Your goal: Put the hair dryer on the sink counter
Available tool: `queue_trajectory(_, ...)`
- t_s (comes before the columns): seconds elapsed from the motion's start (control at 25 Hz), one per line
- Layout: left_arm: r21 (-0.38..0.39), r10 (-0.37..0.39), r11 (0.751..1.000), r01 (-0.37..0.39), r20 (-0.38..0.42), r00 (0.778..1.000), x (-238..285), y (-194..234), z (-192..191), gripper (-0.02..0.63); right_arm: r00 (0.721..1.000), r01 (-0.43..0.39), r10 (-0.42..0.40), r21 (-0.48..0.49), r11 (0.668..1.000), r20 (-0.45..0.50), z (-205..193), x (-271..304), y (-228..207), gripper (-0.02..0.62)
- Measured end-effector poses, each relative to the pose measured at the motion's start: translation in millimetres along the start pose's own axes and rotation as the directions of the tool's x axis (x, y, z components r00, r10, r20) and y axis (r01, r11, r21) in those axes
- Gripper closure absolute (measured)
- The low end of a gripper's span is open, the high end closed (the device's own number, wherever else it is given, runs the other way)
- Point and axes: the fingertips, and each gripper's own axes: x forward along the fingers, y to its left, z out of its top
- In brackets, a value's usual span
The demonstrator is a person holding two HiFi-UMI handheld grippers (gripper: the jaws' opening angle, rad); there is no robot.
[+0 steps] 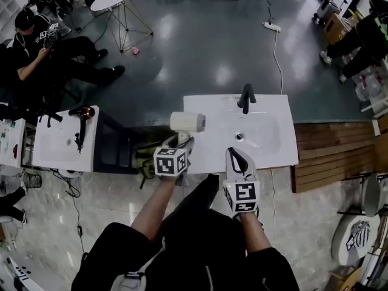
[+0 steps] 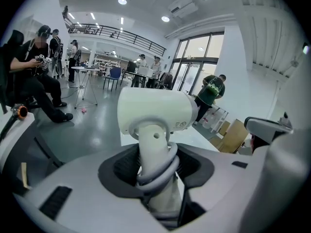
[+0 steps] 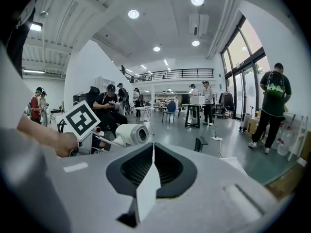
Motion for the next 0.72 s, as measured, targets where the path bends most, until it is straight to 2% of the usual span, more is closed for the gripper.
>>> queue_trajectory(0.32,-0.053,0.053,0.997,-0.055,-0.026,0.998,39.5,22.9,8.7,0.411,0.995,-0.083,0.082,-0.016,0.996,-0.05,-2.8,48.4,-16.8,0.589)
queue_trajectory(0.72,-0.076,0.086,0.993,-0.091,-0.069,0.994,83.4,41.1,13.5,0.411,0.984,-0.152,0.151,-0.007,0.988,-0.099,-10.7,91.0,-33.3,0.589)
